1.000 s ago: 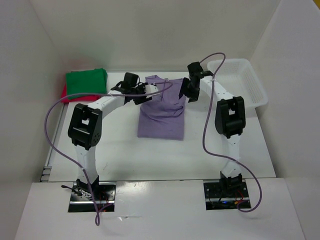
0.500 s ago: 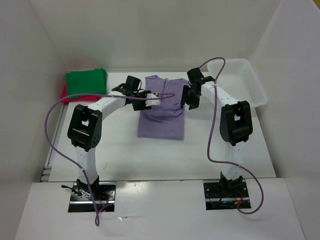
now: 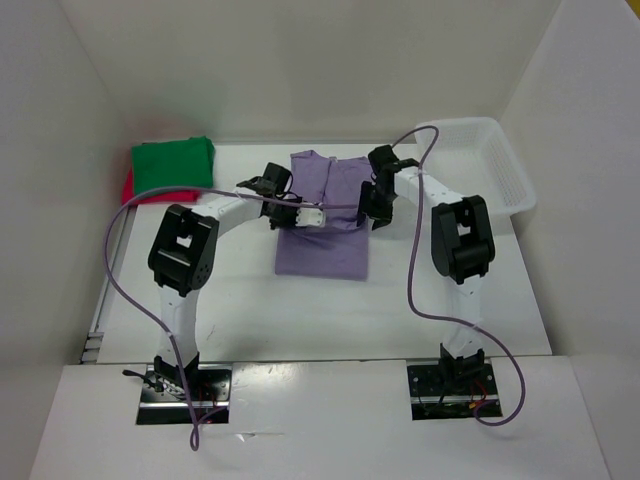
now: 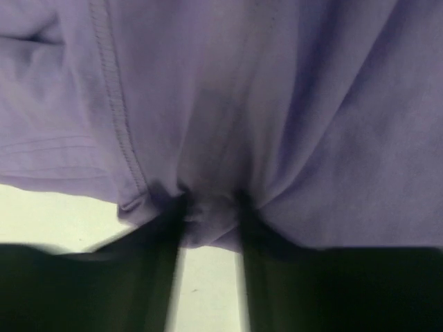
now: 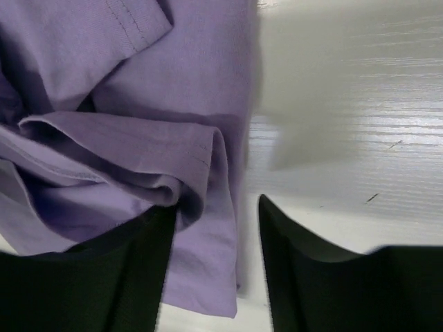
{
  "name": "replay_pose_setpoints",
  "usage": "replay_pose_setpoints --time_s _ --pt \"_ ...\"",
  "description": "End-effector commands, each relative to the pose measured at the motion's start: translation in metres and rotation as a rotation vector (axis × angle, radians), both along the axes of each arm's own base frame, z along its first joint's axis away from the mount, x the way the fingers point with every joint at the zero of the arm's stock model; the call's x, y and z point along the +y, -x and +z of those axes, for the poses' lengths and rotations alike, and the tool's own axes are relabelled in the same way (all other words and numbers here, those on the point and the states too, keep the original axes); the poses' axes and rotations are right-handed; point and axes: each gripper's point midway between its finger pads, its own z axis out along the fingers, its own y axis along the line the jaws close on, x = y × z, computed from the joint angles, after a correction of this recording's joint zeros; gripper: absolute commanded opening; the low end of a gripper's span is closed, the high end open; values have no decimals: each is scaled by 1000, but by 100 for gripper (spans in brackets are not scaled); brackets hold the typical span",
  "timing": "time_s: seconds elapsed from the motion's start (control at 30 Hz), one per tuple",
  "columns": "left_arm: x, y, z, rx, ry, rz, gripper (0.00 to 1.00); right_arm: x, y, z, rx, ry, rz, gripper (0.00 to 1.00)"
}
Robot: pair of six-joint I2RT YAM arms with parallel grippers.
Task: Fold and stack the t-shirts
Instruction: Fold the folded rectangular tshirt in 1/3 of the way
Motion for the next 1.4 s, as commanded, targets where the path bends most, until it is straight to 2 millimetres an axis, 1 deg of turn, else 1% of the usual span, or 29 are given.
replay_pose_setpoints --time_s 0.0,0.07,0.1,0.13,0.2,0.23,0.3,0.33,0.43,0.47,0.5,0.53,0.57,0.67,0.7,0.8,0.83,0.87,0.93,1.03,1.07,1.13,1.17,1.2,1.23,1.27,1.3,1.33,1.37 --pt "2 1 -2 8 -10 2 34 11 -17 13 -69 -25 17 52" --pt "-1 -6 8 -3 13 31 21 13 -23 12 -76 -27 17 45" --pt "-5 -8 16 -10 34 34 17 15 -29 20 -96 -37 9 40" --pt "-1 -10 19 -7 38 51 14 16 -31 18 -95 -37 9 39" --pt "-1 -10 23 -10 45 59 14 17 -34 19 -96 -37 9 39" --pt "-1 -10 23 -10 45 59 14 12 -41 24 -115 -34 -4 37" --pt "-1 -10 23 -4 48 68 13 12 -44 27 -116 -25 -7 33" --pt "0 -15 25 -22 51 86 13 12 -46 26 -118 -26 -7 27" --pt "2 -27 31 -67 52 135 4 9 -53 26 -117 -21 -8 17" --pt "3 -30 32 -77 53 151 2 9 -57 32 -129 -16 -12 14" --pt "3 -35 35 -100 55 158 0 8 -56 27 -119 -13 -12 11" --pt "3 -34 35 -96 59 165 0 5 -61 31 -131 -16 -21 3" --pt "9 -39 37 -106 60 195 0 5 -61 31 -131 -16 -21 0" --pt "11 -45 44 -126 73 242 0 -6 -65 28 -125 -4 -44 0" --pt "17 -49 45 -134 73 266 0 -6 -65 28 -125 -4 -44 0" --pt "20 -51 46 -138 73 301 0 -12 -66 28 -125 -3 -55 0" --pt "21 -53 52 -153 83 317 0 -13 -67 28 -127 5 -59 0" --pt "23 -54 52 -153 79 333 0 -19 -69 28 -128 13 -81 0" --pt "24 -51 48 -145 75 333 0 -19 -71 29 -137 11 -82 0" --pt "25 -46 42 -118 74 350 9 -23 -72 26 -137 11 -91 0" --pt "26 -50 44 -132 77 365 9 -23 -72 26 -137 11 -91 0" --pt "31 -52 45 -140 74 411 15 -21 -75 31 -154 -2 -87 0" --pt "31 -52 45 -140 74 412 22 -12 -74 34 -156 -48 -51 4" --pt "30 -54 49 -138 89 428 40 -9 -71 35 -157 -69 -30 17" --pt "31 -49 45 -114 82 436 48 -7 -69 41 -169 -82 -15 31" --pt "30 -50 55 -119 96 447 53 -9 -60 33 -150 -78 -16 42" --pt "25 -50 67 -110 135 460 57 -5 -55 33 -152 -79 -7 45" --pt "25 -44 66 -72 139 471 65 -5 -56 35 -177 -85 -6 47" --pt "22 -41 75 -57 163 479 80 -7 -46 36 -172 -89 -16 48"
